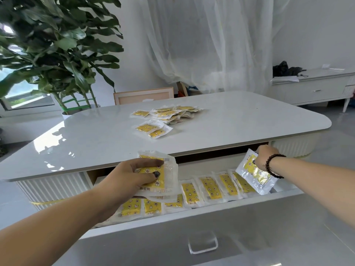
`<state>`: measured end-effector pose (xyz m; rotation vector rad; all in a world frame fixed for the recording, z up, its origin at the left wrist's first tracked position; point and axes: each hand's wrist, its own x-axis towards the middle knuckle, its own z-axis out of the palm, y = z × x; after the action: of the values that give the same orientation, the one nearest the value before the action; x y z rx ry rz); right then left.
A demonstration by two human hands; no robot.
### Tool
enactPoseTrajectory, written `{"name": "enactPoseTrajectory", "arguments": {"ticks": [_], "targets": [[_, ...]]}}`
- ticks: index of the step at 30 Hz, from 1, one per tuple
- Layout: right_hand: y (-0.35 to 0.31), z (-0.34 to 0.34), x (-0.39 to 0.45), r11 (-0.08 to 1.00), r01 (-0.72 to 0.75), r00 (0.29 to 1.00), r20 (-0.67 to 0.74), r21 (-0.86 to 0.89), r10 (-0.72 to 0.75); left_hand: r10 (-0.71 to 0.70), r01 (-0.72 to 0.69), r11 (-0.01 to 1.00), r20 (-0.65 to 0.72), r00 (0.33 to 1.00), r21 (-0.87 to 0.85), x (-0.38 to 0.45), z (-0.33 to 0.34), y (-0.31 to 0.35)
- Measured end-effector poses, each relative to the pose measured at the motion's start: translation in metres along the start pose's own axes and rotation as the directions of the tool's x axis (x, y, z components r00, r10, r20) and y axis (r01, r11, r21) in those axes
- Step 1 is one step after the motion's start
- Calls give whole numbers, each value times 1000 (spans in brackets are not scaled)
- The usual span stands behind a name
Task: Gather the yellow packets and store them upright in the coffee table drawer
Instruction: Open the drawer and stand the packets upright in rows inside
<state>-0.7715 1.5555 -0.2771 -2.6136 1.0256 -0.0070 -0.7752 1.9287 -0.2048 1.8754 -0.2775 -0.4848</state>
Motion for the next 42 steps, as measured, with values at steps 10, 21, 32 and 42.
{"name": "enactPoseTrajectory", "arguments": {"ticks": [10,21,32,42], "targets": [[11,20,27,994,-105,989,102,-1,105,-89,88,995,-24,996,-52,16,-14,-16],[18,39,31,944,116,992,-18,-309,-128,-115,113,992,-25,993,-63,24,-12,-19],[15,41,15,835,330,902,407,-441,-142,-128,127,991,-31,991,-28,23,-6,-20],[16,42,15,752,383,901,397,-537,-175,-137,136,990,-29,990,-20,24,-3,-22]]}}
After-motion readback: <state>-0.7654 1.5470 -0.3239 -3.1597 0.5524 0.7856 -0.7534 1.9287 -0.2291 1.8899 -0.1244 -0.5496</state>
